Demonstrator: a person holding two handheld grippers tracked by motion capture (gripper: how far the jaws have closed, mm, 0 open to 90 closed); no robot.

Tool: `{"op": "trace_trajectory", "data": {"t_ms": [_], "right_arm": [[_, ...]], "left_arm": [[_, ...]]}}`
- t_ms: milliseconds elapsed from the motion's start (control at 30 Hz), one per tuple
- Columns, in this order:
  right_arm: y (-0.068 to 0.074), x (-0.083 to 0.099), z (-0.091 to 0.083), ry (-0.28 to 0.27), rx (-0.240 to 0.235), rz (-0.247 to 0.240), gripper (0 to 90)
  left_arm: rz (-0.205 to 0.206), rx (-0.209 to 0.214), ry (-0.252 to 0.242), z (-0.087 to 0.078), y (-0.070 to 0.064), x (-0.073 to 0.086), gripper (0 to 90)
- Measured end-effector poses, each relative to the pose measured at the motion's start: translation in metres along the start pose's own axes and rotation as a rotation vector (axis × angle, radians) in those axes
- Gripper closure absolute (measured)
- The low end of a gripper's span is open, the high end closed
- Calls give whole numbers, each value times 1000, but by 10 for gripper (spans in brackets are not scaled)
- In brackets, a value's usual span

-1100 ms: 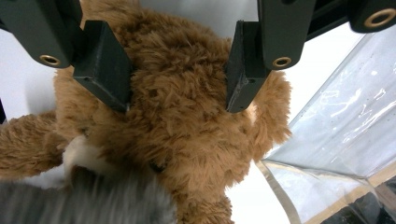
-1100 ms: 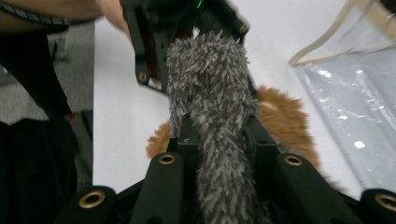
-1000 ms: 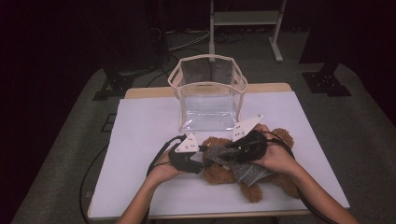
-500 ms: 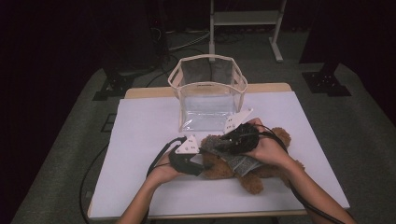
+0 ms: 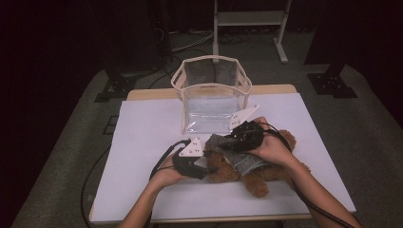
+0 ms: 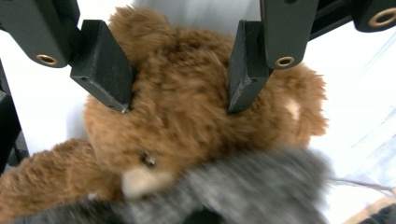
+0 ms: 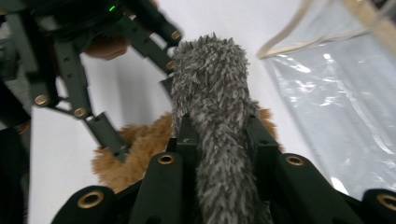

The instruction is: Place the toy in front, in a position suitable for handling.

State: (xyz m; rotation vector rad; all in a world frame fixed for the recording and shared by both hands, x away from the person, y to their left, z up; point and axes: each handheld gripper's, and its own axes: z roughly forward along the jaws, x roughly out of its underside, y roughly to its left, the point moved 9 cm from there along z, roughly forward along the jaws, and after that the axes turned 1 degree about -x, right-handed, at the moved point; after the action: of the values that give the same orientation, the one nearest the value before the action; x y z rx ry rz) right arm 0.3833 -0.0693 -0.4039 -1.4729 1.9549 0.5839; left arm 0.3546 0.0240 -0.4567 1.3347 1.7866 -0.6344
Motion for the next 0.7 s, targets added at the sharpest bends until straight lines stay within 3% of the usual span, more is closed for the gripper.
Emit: {"op": "trace_trajectory", "data": {"t_ms": [100,167,300,400,533,700], "right_arm": [[12,0,2,17,-54,-20,711],[12,-1,0,21,-34,-32,710],[-2,-2,-4,-4,-4,6,710],[-3,2,0,-1,-20,17,710],[10,3,5,24,-84,6,711],[4,1,-3,3,-51,12,711]], "left_arm": [[-12,7,-1,0,0,0,408],[-6,18,10,3,-3,2,408],[5,30,14,4,-5,2,408],[6,27,13,4,-5,2,412],[-3,14,8,2,-2,1,396],[3,31,14,4,-7,1,403]]}}
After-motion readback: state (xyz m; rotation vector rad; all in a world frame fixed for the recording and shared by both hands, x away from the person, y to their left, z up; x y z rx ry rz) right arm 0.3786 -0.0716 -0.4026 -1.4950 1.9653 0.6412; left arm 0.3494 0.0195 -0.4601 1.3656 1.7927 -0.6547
